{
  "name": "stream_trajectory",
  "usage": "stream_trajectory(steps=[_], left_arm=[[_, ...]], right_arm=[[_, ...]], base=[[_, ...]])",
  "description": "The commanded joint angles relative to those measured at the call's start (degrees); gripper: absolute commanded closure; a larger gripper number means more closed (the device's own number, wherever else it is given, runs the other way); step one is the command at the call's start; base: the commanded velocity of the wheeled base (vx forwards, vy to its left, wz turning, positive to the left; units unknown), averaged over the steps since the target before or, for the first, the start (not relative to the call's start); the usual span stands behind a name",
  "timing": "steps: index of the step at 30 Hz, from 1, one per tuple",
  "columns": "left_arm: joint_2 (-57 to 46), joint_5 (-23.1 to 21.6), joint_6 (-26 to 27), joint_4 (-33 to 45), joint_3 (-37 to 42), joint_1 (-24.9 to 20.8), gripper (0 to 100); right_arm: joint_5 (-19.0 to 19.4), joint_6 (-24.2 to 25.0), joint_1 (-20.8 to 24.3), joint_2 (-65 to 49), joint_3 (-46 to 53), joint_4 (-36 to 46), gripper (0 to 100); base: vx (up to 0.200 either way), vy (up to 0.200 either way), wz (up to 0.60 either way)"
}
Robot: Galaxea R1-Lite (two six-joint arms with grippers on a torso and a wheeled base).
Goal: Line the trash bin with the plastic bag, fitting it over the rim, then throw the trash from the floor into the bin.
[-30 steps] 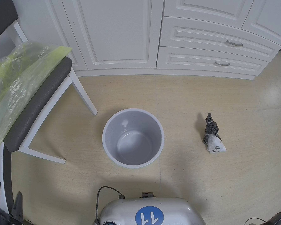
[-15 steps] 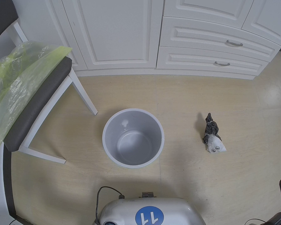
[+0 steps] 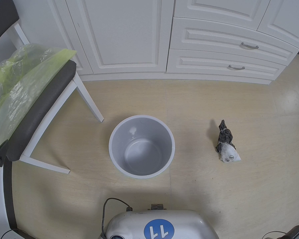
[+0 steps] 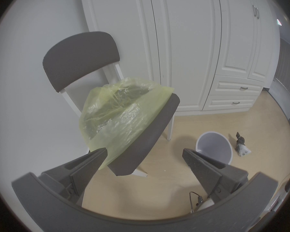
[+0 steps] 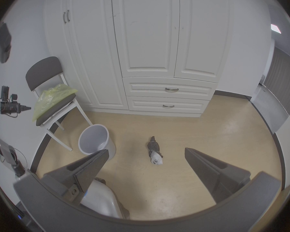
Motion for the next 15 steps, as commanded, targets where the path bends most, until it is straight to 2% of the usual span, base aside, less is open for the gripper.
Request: stream_trajectory(steps=[1,7,13,15], left_arm=[[2.56,-0.37,0.61,-3.93,4.30,-0.42,0],[7.05,-1.68,0.00,-8.15,4.83,-0.07,0],[10.03,-1.68,0.70,-9.56,4.57,0.11,0],[10.82,-1.07,2.55,-9.47,4.48,0.64,0]], right_arm=[[0.14,1.19,0.20,9.55,-3.29,-3.68,0],[-0.39,4.79,0.03,16.14,-2.93,-14.93,0],[0.05,5.76,-0.15,17.63,-2.14,-15.63,0],[0.05,5.76,-0.33,18.25,-1.70,-15.81,0]], base=[[0.000,0.000,0.00],[0.000,0.000,0.00],[0.000,0.000,0.00],[0.000,0.000,0.00]])
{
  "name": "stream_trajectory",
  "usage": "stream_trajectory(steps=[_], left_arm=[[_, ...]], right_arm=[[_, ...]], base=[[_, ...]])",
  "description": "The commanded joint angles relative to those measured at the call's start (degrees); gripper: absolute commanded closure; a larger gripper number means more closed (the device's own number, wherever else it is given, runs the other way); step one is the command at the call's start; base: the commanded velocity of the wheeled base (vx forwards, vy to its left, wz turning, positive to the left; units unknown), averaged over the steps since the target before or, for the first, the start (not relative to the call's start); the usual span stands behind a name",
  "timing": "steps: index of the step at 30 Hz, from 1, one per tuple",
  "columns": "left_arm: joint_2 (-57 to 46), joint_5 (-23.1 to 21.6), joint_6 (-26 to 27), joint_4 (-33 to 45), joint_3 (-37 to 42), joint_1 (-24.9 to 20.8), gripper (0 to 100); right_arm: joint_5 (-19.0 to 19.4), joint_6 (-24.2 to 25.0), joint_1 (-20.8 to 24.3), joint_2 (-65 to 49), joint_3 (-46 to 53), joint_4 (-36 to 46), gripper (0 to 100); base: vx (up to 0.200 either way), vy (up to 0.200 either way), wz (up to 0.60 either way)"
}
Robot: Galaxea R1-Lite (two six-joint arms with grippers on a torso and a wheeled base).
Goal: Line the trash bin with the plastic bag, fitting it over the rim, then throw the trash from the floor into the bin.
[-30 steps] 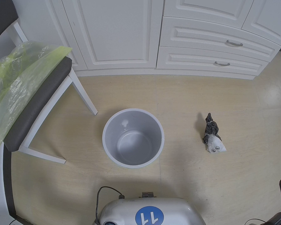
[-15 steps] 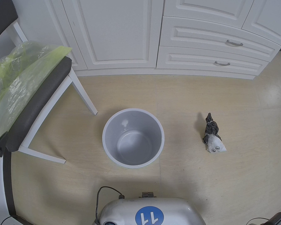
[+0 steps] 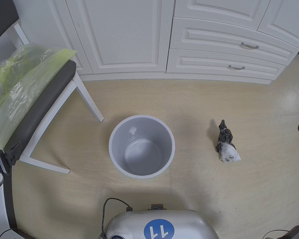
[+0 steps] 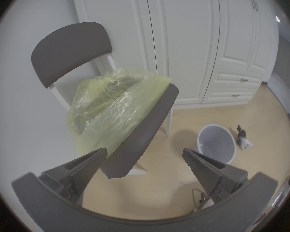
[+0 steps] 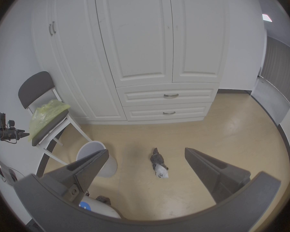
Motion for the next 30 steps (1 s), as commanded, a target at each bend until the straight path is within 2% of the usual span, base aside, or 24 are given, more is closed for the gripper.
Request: stream_trajectory(steps=[1,5,6,7,8,12,15,21,26,30], left_arm=[[3.16,0.86,3.36,-0.02,0.22,1.57,0],[2.72,2.00,10.12,-0.11,1.37,9.65,0],[2.63,1.91,10.65,-0.11,1.37,10.80,0],[2.37,1.38,12.06,-0.11,1.01,14.49,0],[2.28,1.21,12.58,-0.19,0.84,15.98,0],[0.34,-1.43,13.02,-0.11,0.75,16.60,0],[-0.80,-5.47,12.58,-0.02,0.84,18.09,0],[-1.33,-7.05,13.11,-0.11,0.40,23.54,0],[-1.24,-7.05,13.11,-0.11,0.22,25.65,0],[-0.80,-9.52,13.38,0.25,0.58,26.79,0]], right_arm=[[0.22,0.17,-0.42,3.34,0.83,-0.19,0],[0.04,0.08,-0.42,4.83,1.45,-0.54,0],[0.04,0.08,-0.42,5.01,1.54,-0.63,0],[0.04,-0.01,-0.24,5.54,1.63,-0.63,0],[0.04,-0.10,-0.06,5.80,1.80,-0.54,0],[0.13,-0.36,2.05,5.98,3.30,-0.89,0],[-0.05,0.08,6.53,5.71,3.47,-2.30,0],[-0.58,-0.01,13.03,4.57,5.76,-3.53,0],[-0.49,-0.10,15.58,5.10,5.84,-3.88,0],[-1.54,2.10,15.93,6.15,6.46,-6.87,0]], base=[[0.000,0.000,0.00],[0.000,0.000,0.00],[0.000,0.000,0.00],[0.000,0.000,0.00],[0.000,0.000,0.00],[0.000,0.000,0.00],[0.000,0.000,0.00],[0.000,0.000,0.00],[0.000,0.000,0.00],[0.000,0.000,0.00]])
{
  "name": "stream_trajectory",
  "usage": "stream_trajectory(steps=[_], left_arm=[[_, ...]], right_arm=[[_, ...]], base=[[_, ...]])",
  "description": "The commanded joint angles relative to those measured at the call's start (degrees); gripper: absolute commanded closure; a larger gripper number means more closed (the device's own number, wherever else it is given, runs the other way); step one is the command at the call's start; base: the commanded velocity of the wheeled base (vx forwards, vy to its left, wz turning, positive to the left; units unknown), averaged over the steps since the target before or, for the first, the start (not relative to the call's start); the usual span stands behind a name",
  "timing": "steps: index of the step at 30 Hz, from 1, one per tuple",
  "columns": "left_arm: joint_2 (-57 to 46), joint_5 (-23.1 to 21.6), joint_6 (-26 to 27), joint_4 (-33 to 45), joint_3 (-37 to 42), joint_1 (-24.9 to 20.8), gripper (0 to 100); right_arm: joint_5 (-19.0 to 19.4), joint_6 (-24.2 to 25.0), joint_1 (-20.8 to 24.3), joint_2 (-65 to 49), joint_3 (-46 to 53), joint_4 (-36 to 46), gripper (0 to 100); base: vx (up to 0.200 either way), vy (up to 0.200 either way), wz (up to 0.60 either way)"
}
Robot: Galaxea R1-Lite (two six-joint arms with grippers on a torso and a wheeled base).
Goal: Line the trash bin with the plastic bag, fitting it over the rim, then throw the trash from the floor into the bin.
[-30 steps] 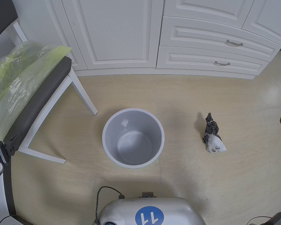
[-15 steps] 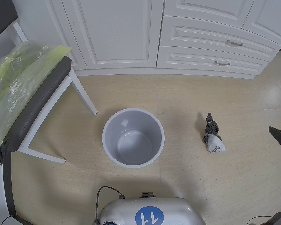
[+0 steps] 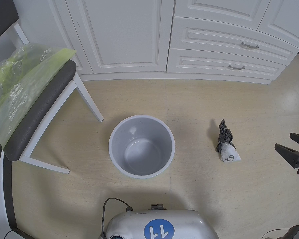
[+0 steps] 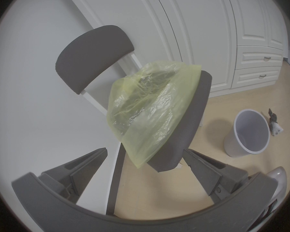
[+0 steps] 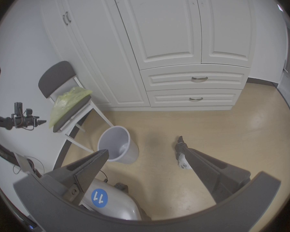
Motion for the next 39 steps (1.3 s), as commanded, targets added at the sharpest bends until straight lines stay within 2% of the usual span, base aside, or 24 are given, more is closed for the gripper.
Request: stream_trajectory(steps=[1,3,6,10,11,17,20,29,39], left_arm=[[0.29,-1.96,0.05,0.23,0.29,1.18,0],[0.91,-4.33,-0.30,0.67,0.29,1.80,0],[2.84,-7.67,0.23,0.23,0.64,5.75,0],[5.66,-8.28,3.04,-0.03,0.64,10.76,0],[6.45,-8.99,3.92,-0.03,0.64,13.23,0],[8.38,-14.70,6.29,-0.12,0.64,17.53,0],[10.58,-14.96,7.79,-0.21,0.72,18.76,0],[14.09,-14.96,7.87,-3.99,1.60,19.55,0],[21.74,-14.79,7.70,-13.65,4.06,19.11,0]], right_arm=[[-1.22,0.91,1.06,0.61,0.50,-0.93,0],[-2.10,0.91,1.24,0.52,0.32,-1.02,0],[-2.97,1.09,1.33,0.52,0.14,-1.11,0],[-3.06,2.06,1.33,0.61,-0.03,-1.11,0],[-3.06,2.76,1.33,0.96,-0.30,-1.11,0],[-3.06,3.11,1.33,3.07,-0.21,-1.11,0],[-3.06,3.11,1.33,3.07,-0.30,-1.11,0],[-3.06,3.55,1.42,3.15,-0.30,-1.11,0],[-3.06,3.73,1.77,2.72,-0.38,-1.11,0]], base=[[0.000,0.000,0.00],[0.000,0.000,0.00],[0.000,0.000,0.00],[0.000,0.000,0.00],[0.000,0.000,0.00],[0.000,0.000,0.00],[0.000,0.000,0.00],[0.000,0.000,0.00],[0.000,0.000,0.00]])
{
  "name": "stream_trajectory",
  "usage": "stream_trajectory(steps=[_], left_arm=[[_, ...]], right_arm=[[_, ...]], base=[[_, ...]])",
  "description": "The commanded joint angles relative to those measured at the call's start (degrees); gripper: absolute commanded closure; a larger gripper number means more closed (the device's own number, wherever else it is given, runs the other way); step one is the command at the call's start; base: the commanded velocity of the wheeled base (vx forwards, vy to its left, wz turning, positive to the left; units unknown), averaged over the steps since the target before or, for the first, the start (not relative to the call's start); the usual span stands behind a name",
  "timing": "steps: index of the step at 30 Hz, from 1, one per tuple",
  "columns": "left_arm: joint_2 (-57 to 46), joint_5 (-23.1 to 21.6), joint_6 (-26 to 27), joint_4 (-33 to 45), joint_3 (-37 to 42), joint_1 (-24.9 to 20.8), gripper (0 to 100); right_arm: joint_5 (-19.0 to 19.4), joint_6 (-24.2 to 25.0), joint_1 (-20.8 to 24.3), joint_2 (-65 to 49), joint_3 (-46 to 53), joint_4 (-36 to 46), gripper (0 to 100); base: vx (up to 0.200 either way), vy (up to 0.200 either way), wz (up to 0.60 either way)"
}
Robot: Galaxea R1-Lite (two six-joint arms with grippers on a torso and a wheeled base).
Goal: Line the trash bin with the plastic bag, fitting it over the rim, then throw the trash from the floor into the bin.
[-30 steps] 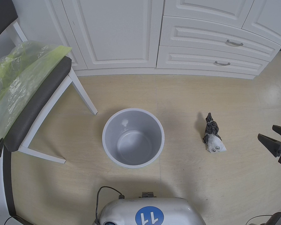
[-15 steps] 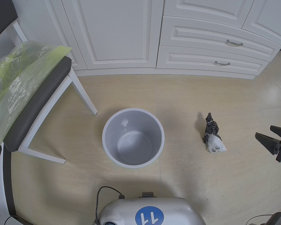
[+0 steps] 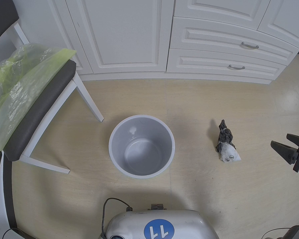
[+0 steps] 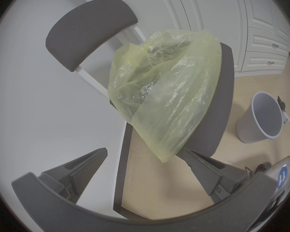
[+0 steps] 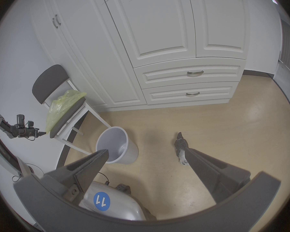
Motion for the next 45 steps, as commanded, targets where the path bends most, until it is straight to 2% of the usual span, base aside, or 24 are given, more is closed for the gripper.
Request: stream_trajectory(steps=[1,4,5,7,20,31,37,45], left_arm=[[6.05,0.07,-0.12,-4.34,1.60,-0.23,0],[6.40,0.16,-0.12,-5.13,1.78,-0.23,0],[8.33,0.07,-0.47,-11.28,3.71,-0.23,0],[8.42,-0.02,-0.56,-13.22,4.42,-0.23,0],[7.63,-0.02,-1.17,-13.92,3.45,-0.23,0],[7.10,0.42,-8.82,-24.99,3.36,0.39,0],[4.73,0.25,-8.99,-24.82,3.62,0.30,0],[9.30,-0.02,-8.91,-25.43,3.89,-0.05,0]], right_arm=[[0.01,-0.01,0.27,-0.31,-0.04,-0.01,0],[0.01,-0.01,0.27,-0.22,-0.04,-0.01,0],[-0.08,-0.01,1.06,-0.57,-0.04,-0.01,0],[-0.17,-0.01,1.33,-1.01,-0.04,-0.01,0],[-0.17,0.17,1.33,-1.45,-0.31,-2.03,0],[-0.17,0.96,1.33,-1.36,-0.13,-3.70,0],[-0.17,1.23,1.41,-1.36,-0.13,-4.05,0],[-0.08,2.63,1.50,-1.10,-0.04,-5.28,0]], base=[[0.000,0.000,0.00],[0.000,0.000,0.00],[0.000,0.000,0.00],[0.000,0.000,0.00],[0.000,0.000,0.00],[0.000,0.000,0.00],[0.000,0.000,0.00],[0.000,0.000,0.00]])
